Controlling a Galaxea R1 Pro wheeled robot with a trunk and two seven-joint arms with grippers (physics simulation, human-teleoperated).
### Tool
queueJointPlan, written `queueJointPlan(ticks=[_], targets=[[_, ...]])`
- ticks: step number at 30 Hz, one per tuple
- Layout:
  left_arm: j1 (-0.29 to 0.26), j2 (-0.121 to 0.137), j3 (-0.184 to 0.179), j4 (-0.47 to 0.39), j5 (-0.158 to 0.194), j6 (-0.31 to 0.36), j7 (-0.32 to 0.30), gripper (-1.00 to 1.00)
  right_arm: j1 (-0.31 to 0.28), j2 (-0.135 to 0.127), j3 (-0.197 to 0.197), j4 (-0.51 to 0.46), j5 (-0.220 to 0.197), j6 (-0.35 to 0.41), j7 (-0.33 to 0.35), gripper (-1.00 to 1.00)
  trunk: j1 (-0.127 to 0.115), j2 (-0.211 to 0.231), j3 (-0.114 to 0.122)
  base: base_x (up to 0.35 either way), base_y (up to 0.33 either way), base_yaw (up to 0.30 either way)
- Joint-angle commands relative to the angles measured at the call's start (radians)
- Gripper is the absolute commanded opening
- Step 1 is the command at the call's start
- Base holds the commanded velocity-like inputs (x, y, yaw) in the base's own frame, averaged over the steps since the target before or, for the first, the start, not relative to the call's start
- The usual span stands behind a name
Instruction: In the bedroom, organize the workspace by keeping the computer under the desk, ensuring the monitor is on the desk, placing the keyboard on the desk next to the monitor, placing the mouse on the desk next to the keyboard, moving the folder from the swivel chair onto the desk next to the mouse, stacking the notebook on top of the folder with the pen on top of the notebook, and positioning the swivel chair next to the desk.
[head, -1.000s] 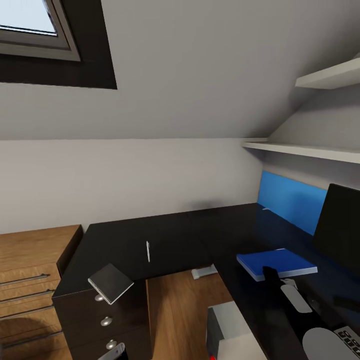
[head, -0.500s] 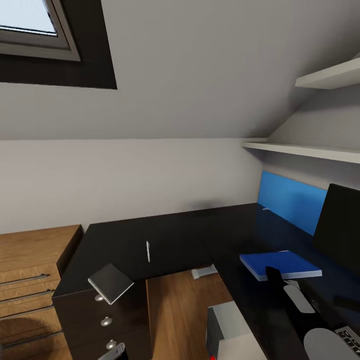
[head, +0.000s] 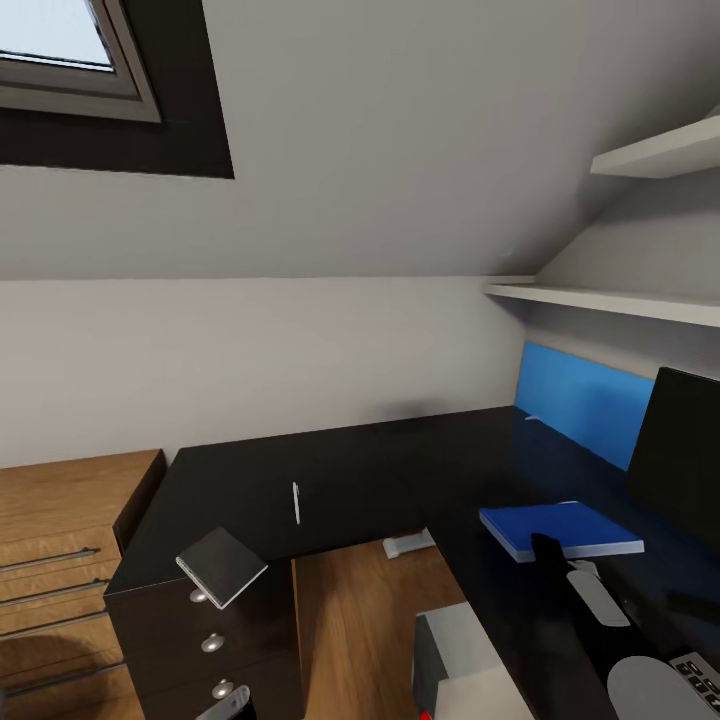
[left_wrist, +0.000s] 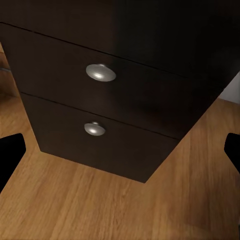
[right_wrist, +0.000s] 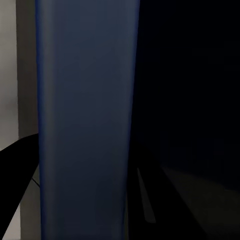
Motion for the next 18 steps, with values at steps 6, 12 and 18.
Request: queueJointPlan(ticks=[6, 12, 18], targets=[[-0.001, 0.001, -0.008, 0.000, 0.004, -0.003, 0.009, 1.00, 0.000, 0.000, -0.003, -0.002, -0.004, 0.005, -0.006, -1.00, 0.000, -0.001, -0.001, 0.000, 0.000, 0.000], [-0.001, 0.001, -0.010, 0.000, 0.004, -0.004, 0.009, 1.00, 0.000, 0.002, -0.003, -0.002, -0.004, 0.005, -0.007, 1.00, 0.000, -0.001, -0.001, -0.001, 0.000, 0.000], [-0.001, 0.001, -0.010, 0.000, 0.004, -0.004, 0.008, 1.00, 0.000, 0.003, -0.003, -0.004, -0.004, 0.005, -0.006, 1.00, 0.000, -0.001, -0.001, -0.186, 0.000, 0.000]])
